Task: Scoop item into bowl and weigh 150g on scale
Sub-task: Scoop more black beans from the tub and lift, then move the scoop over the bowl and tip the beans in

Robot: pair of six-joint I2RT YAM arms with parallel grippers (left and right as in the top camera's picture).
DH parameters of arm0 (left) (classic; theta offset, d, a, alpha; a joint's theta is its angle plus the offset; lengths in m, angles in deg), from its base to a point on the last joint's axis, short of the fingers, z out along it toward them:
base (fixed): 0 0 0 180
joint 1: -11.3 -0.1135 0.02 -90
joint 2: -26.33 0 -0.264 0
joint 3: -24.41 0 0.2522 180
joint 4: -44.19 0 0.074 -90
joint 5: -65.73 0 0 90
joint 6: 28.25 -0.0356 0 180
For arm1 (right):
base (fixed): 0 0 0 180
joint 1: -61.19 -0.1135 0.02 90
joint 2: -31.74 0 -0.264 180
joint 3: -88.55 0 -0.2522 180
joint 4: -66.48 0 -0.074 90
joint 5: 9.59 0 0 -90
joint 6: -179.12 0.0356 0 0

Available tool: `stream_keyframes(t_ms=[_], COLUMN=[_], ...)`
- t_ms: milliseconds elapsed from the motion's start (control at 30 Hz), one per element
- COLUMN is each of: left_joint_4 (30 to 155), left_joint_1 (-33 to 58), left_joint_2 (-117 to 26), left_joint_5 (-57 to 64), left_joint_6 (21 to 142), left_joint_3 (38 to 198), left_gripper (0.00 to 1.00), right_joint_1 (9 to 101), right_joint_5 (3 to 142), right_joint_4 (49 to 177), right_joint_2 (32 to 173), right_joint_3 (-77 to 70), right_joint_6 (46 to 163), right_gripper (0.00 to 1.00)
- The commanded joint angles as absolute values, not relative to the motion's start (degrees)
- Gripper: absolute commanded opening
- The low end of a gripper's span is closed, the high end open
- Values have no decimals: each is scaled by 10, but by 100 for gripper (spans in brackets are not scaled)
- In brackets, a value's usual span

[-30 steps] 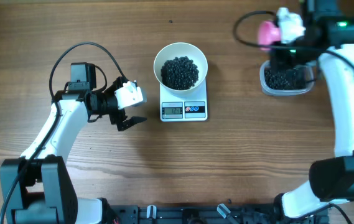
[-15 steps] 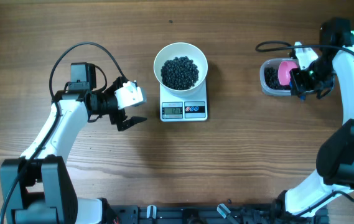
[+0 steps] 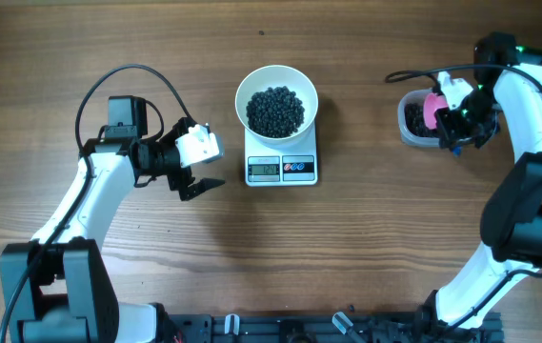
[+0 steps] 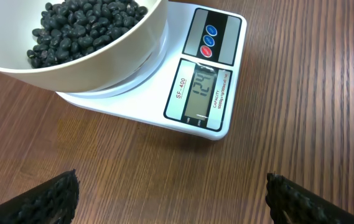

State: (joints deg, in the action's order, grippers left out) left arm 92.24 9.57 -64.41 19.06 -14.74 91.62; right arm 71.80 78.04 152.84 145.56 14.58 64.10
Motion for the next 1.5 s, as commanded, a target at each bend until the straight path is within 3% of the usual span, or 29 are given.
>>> stream_keyframes(t_ms=[0,400,700,933,1200,1467], left_joint_4=[922,922,922,922,922,922], left_joint_1=[93,93,93,93,93,93], left_joint_2=[-632,-632,-632,-632,-632,-632], left_joint_5=[191,191,191,191,191,191], left_joint_6=[-158,-158,-158,-158,-158,-158], left_joint_3=[914,914,914,914,914,914], left_gripper=[100,100,100,100,100,100], right_joint_1=[700,705,830,895,873,707], right_joint_5=[749,647,524,392,310,305], right_joint_4=[1541,1590,1596,1645,1707,1682], right_joint_2=[1467,1467,1467,1467,1460,1449], right_joint_3=[144,144,144,146,167,194], right_joint_6=[619,597,585,499,467,538], right_gripper=[4,4,4,4,4,4])
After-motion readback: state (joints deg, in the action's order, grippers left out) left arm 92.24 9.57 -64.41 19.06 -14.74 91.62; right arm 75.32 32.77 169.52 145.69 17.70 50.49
